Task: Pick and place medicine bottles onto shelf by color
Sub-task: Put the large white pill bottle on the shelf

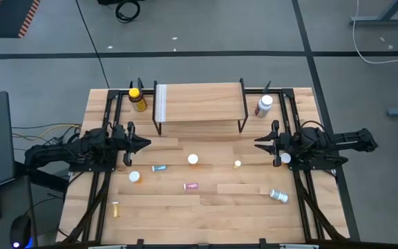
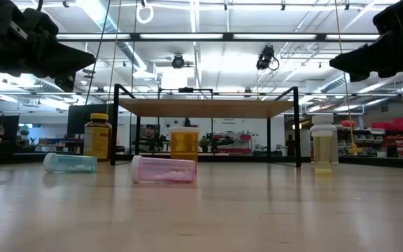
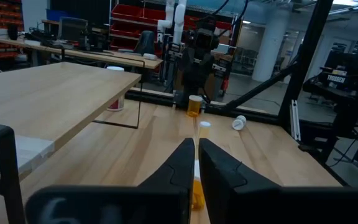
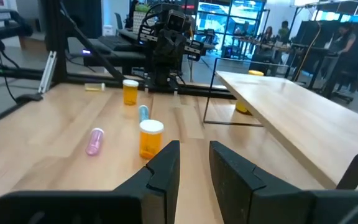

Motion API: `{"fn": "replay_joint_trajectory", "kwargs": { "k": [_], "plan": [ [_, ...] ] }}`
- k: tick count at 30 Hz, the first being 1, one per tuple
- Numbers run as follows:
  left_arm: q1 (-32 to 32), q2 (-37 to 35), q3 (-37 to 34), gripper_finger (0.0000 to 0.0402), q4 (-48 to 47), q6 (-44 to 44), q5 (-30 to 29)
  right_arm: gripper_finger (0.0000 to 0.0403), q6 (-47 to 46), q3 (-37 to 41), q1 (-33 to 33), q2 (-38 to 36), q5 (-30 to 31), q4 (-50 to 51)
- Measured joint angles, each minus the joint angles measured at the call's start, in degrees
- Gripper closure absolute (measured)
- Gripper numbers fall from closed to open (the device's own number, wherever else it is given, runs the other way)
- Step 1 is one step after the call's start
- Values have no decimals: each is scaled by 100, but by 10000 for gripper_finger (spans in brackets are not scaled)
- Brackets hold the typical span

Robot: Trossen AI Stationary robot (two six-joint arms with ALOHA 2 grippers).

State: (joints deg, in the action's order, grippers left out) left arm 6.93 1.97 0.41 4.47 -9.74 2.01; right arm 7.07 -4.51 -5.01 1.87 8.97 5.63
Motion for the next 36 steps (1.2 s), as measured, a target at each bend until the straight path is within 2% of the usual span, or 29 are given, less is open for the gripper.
{"fn": "replay_joint_trajectory", "kwargs": {
  "k": [7,18,30,33,36],
  "plan": [
    [-1,-1,1,366,-2,1,0,307,-14,0,0,0,2,-17],
    [1,1,0,372,285,-158,-1,307,-1010,0,1,0,-3,-706],
    [1,1,1,373,737,-168,-1,307,-865,0,1,0,134,-555],
    [1,1,0,371,741,-12,-26,307,-739,0,27,7,440,-292],
    [1,0,-1,363,830,453,-533,307,-764,0,70,17,1275,14]
  ]
}}
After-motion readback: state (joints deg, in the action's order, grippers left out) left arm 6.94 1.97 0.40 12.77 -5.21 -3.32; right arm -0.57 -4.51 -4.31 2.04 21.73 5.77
